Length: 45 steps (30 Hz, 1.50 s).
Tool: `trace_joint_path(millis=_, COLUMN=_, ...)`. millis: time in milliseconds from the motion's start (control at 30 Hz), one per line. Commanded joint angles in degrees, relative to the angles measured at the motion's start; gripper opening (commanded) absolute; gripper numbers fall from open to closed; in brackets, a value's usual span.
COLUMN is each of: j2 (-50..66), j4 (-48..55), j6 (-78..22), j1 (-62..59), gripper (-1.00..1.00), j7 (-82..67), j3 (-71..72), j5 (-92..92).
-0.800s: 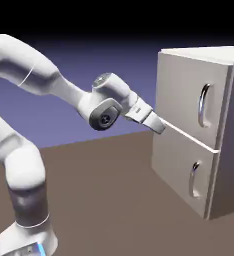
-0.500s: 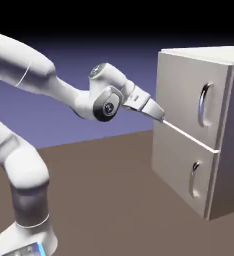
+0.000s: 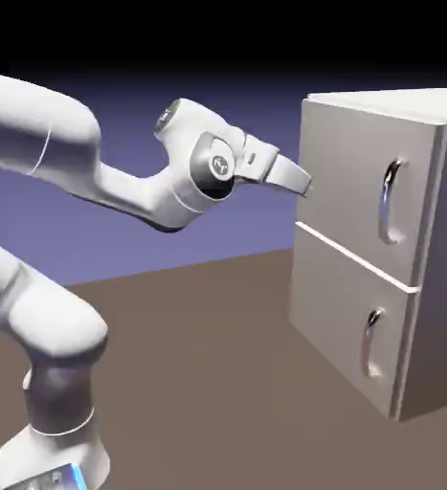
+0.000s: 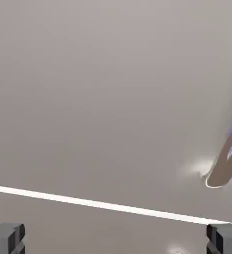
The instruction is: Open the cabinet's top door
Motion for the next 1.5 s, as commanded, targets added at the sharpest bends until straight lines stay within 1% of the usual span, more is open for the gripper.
trace_joint_path(millis=0, j2=-0.39, j4=0.4, j6=-0.28, j1=1.02, gripper=0.0, j7=1.74, j3=-1.06, j5=-2.5)
trace_joint_path(millis=1333, j2=-16.06, j4=16.29, j6=-11.56, j1=41.91, gripper=0.0, j7=71.2, j3=-43.42, j5=-102.15)
trace_joint_path(millis=1400, j2=-16.09, j4=16.33, j6=-11.59, j1=42.0, gripper=0.0, j7=71.35, j3=-43.52, j5=-102.38)
trace_joint_path(millis=1467, j2=-15.31, j4=19.82, j6=-11.68, j1=46.15, gripper=0.0, j7=71.36, j3=-45.95, j5=-102.71)
